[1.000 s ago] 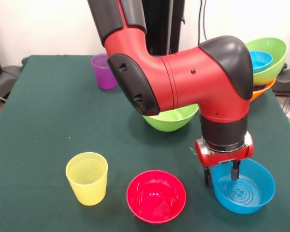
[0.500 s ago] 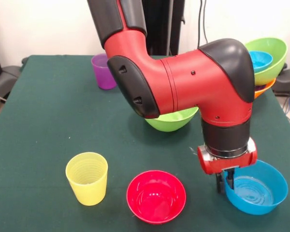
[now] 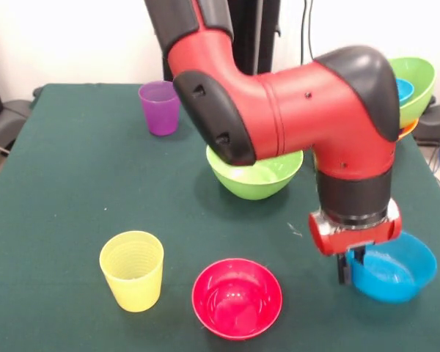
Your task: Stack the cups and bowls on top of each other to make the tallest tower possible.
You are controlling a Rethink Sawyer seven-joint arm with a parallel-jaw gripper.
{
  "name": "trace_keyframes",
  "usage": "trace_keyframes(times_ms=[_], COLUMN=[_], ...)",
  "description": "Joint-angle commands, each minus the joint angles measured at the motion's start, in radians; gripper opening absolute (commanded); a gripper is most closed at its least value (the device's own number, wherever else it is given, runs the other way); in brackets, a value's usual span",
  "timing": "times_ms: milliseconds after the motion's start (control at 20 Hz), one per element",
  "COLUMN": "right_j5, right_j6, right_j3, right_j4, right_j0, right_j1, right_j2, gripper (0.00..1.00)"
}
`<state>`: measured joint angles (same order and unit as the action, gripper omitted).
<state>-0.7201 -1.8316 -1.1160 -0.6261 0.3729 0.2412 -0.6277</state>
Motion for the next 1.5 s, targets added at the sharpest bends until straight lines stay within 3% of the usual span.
trace_keyframes(times_ms=[50, 200, 450, 850, 1100, 1300, 1500], right_j5=[-0.164, -0.234, -0.212, -0.022, 0.177, 0.210, 0.248], right_j6=[0.008, -0.023, -0.052, -0.022, -0.027, -0.007, 0.013], right_j3=[-0.241, -0.315, -0.423, -0.732, -0.911, -0.980, -1.085], right_j4=[0.065, 0.126, 0.165, 0.176, 0.105, 0.083, 0.094], right_j0=[-0.018, -0.010, 0.005, 0.120, 0.216, 0.282, 0.354], right_j1=[0.274, 0.370, 0.466, 0.641, 0.690, 0.666, 0.752], right_j2=[0.062, 0.067, 0.088, 0.087, 0.087, 0.094, 0.074], gripper=[0.00, 0.00, 0.00, 0.00, 0.00, 0.00, 0.00])
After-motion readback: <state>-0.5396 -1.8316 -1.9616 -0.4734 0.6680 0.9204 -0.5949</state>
